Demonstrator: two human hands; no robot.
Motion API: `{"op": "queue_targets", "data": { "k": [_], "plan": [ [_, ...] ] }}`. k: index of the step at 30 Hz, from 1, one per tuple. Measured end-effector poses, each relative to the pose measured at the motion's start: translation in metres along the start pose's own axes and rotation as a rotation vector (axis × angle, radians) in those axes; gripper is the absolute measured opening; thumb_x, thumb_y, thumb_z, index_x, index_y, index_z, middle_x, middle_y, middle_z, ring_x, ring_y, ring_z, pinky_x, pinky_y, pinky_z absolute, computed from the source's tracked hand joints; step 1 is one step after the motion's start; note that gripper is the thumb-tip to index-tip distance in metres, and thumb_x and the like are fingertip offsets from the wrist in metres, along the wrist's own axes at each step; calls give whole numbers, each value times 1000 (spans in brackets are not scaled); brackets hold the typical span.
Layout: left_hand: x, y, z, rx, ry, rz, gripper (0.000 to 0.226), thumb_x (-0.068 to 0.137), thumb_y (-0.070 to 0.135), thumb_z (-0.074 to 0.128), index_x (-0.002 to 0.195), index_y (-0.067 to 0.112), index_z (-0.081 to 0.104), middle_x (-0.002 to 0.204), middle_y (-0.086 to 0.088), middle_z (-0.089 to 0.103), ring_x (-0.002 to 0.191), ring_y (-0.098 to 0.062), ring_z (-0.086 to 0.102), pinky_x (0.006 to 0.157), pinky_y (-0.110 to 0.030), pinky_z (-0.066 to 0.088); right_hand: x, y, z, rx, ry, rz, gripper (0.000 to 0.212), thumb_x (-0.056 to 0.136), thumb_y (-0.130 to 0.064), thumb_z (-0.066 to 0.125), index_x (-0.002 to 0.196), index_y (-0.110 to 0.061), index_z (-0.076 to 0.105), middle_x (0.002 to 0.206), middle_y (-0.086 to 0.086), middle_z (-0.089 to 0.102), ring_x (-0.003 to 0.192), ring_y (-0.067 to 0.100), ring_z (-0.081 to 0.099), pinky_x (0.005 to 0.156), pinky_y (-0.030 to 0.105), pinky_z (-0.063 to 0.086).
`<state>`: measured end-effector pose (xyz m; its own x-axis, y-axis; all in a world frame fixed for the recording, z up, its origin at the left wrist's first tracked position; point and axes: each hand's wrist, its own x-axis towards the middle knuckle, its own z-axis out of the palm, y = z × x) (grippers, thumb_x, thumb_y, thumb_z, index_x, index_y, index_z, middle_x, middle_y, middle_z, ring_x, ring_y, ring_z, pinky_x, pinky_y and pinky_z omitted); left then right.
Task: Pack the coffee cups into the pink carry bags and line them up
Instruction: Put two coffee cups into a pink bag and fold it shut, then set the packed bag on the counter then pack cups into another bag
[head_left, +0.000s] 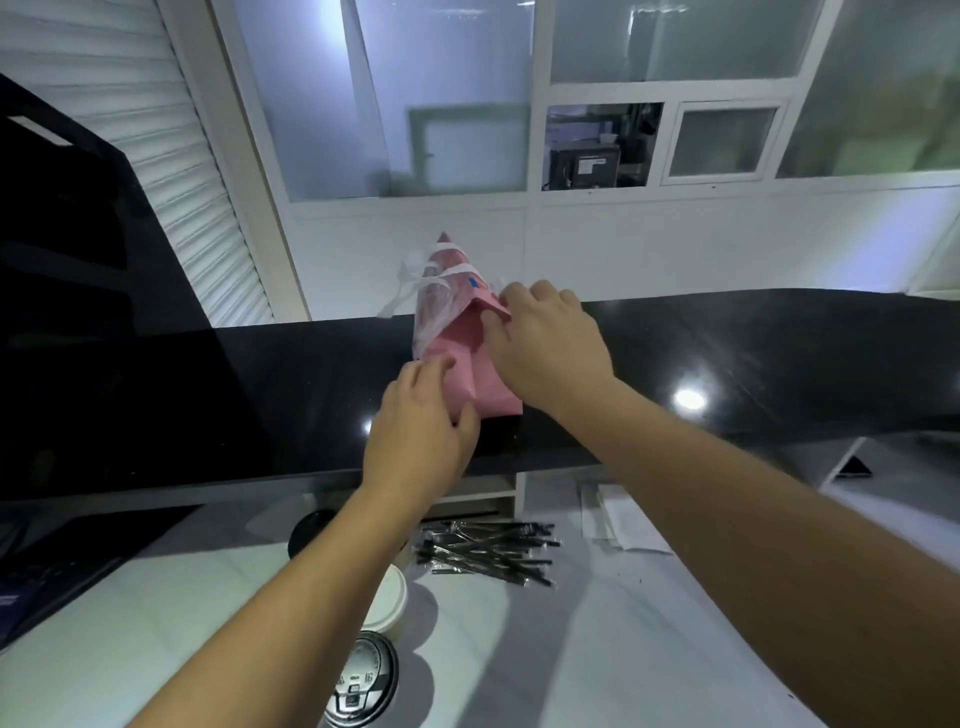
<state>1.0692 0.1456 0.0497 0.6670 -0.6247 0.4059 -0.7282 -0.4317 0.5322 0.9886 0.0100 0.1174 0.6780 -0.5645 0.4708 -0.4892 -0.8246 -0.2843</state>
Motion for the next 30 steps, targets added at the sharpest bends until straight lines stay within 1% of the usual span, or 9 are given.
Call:
{"op": "queue_targets", "data": {
  "k": [3,7,11,13,15,20,22,26,30],
  "plan": [
    [-13,13,10,39,-40,49,54,94,35,64,145,22,48,142,1,52,123,-25,51,94,-43,51,-41,28,-2,-1,-32,92,41,103,-48,38,124,-18,57,119,9,61,105,31,54,85,47,50],
    [-35,37,36,67,-117,128,53,95,37,65,143,22,50,139,1,54,124,-23,53,98,-42,49,-96,66,-6,-42,-95,223,48,102,-54,38,138,-24,50,129,7,61,116,32,55,94,50,50],
    [-66,71,59,124,-192,240,57,93,34,65,146,20,50,142,1,53,126,-24,53,98,-44,50,-154,98,-20,-74,-127,340,50,99,-55,45,140,-26,47,136,2,57,125,30,49,99,48,45],
    [-83,93,68,129,-217,276,56,93,35,64,146,21,50,142,1,52,126,-25,53,97,-44,50,-183,114,-31,-56,-123,397,50,100,-55,44,141,-28,46,140,0,54,128,30,46,100,49,45],
    [-102,117,76,120,-235,291,55,94,38,63,146,23,49,143,3,51,126,-23,53,98,-44,50,-211,130,-45,-16,-121,455,50,100,-56,41,143,-29,43,144,-1,51,130,30,45,100,51,47],
    [-166,191,100,77,-309,352,58,96,41,60,150,25,44,151,3,46,136,-24,47,108,-45,45,-287,178,-95,3,-73,572,54,101,-57,36,146,-28,40,149,-1,46,133,29,42,100,51,43],
    [-194,225,110,67,-327,388,58,97,43,59,150,27,42,153,4,45,138,-23,45,109,-44,44,-323,197,-121,-3,-47,608,55,100,-58,35,147,-29,40,150,-2,46,133,28,41,100,52,44],
    [-266,308,130,25,-375,485,55,96,45,59,147,31,43,149,7,47,133,-19,49,104,-40,47,-416,238,-181,-34,17,711,55,99,-60,34,146,-31,38,148,-4,47,132,27,42,99,51,43],
    [-336,381,150,-33,-455,613,57,95,44,58,148,28,45,148,7,48,130,-21,49,99,-41,47,-507,271,-237,-101,72,840,56,100,-59,37,148,-31,39,149,-4,47,134,25,42,100,48,42]
  ]
}}
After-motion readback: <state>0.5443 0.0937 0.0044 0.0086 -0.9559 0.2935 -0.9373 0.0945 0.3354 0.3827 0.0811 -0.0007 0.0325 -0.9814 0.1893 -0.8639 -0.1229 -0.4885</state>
